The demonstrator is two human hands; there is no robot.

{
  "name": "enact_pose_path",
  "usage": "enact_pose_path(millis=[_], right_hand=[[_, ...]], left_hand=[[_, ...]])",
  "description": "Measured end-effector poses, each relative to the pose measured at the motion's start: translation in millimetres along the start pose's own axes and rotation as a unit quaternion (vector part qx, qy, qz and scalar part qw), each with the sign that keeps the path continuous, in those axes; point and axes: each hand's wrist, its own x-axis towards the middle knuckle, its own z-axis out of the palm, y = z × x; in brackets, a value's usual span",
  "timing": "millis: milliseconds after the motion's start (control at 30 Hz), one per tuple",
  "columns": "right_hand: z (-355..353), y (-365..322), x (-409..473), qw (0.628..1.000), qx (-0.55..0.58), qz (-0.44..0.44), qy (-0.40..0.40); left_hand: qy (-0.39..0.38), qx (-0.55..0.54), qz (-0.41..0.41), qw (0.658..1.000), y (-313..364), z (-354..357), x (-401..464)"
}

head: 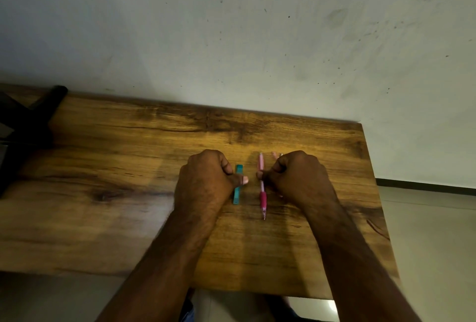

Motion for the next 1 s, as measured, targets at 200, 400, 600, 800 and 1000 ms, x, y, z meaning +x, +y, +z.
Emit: enact_pose_path(millis=[200, 400, 600, 800, 1000], right_hand=[[-3.2, -3.4, -2.4, 0.993, 0.045, -0.055, 0.098], [-1.2, -10.6, -3.1, 0.969, 0.213, -0.076, 0.103], [0.6, -20.2, -5.8, 0.941, 0.332, -0.065, -0.004], [2.4, -30.6, -7.7, 0.896, 0.44, -0.056, -0.031], [10.2, -37.6, -6.8, 0.879, 0.474, -0.041, -0.013]], left_hand=[[-0.005, 0.059, -0.003, 0.998, 1.3, 8.9, -1.9], [0.006, 0.063, 0.016, 0.998, 0.5, 5.9, -1.4], [0.054, 0.013, 0.121, 0.991, 0.6, -10.9, -5.6], [0.069, -0.023, 0.179, 0.981, -10.6, -17.2, -3.3], [0.076, -0.023, 0.182, 0.98, -15.6, -25.4, -3.5]])
